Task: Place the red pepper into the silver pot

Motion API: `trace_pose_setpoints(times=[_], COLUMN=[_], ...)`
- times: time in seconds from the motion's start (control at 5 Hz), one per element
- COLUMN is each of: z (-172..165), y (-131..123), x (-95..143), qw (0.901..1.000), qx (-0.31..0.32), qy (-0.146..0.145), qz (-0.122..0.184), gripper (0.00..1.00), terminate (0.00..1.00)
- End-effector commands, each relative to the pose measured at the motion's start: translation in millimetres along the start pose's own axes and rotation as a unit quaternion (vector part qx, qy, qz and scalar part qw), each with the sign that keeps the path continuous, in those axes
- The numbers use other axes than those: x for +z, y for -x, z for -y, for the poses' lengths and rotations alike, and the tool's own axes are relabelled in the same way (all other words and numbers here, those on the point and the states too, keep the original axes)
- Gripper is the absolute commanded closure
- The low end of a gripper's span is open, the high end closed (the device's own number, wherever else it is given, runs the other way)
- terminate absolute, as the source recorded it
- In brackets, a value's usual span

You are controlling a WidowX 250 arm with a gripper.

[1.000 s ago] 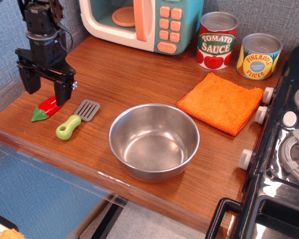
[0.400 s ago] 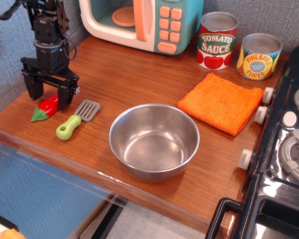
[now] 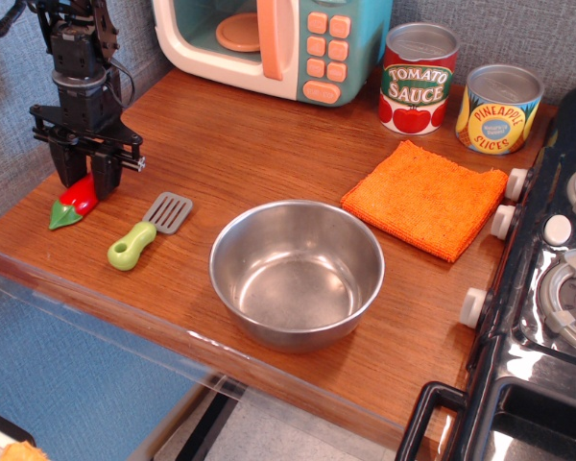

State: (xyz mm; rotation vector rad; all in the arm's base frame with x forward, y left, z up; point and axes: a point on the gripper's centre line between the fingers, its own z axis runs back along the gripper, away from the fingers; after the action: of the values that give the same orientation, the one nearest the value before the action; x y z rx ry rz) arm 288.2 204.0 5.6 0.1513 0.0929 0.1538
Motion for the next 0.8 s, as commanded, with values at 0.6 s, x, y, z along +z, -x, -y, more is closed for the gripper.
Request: trace_pose_setpoints(times=[0.6], z=[54.4], y=[-3.4], x=[123.1], qw=[0.9807], qx=[-0.054], qy=[0.076], qz=[0.172], gripper=[1.00], terminate=[0.00])
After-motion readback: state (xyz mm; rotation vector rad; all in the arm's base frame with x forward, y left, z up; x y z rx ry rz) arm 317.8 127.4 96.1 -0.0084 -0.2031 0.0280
